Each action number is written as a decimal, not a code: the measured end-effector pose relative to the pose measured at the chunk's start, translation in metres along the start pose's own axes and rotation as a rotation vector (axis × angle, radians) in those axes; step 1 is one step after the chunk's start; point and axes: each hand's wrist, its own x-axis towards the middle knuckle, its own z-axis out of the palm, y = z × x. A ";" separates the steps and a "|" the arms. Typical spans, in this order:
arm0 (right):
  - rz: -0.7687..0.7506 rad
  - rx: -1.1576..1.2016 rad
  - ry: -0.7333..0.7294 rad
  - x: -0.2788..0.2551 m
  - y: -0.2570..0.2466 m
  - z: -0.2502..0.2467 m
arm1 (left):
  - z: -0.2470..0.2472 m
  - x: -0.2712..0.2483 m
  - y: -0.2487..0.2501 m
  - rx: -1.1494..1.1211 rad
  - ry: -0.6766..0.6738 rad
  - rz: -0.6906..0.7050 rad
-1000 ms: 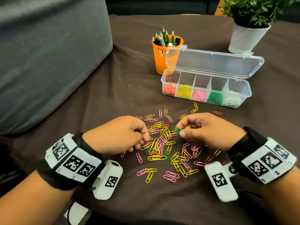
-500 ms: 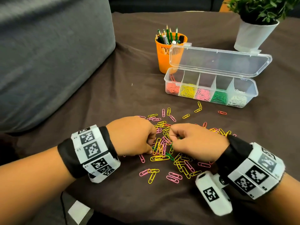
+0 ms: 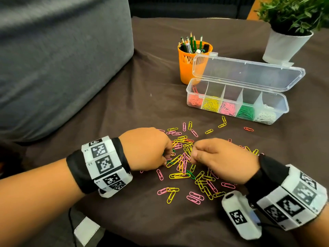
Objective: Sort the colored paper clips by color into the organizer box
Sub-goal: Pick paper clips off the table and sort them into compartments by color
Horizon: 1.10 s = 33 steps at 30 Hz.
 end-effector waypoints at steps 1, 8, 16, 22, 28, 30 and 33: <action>-0.012 -0.061 -0.013 -0.001 -0.003 0.001 | 0.000 0.000 -0.001 0.021 0.014 -0.003; 0.034 -0.277 -0.101 0.004 -0.021 0.007 | -0.002 -0.002 0.000 0.043 0.065 -0.011; 0.074 -0.325 -0.161 0.007 -0.014 0.007 | 0.001 0.005 0.003 -0.027 -0.018 0.059; 0.102 -0.331 -0.151 -0.002 -0.005 0.003 | -0.001 0.002 -0.007 -0.183 -0.159 0.057; 0.117 -0.291 -0.213 -0.006 -0.003 -0.002 | -0.016 -0.002 -0.024 -0.640 -0.198 0.029; 0.081 -0.352 -0.224 -0.005 -0.006 0.000 | -0.013 -0.001 -0.024 -1.045 -0.195 -0.038; 0.076 -0.380 -0.241 -0.004 -0.010 0.001 | -0.010 0.002 -0.026 -1.482 -0.174 -0.076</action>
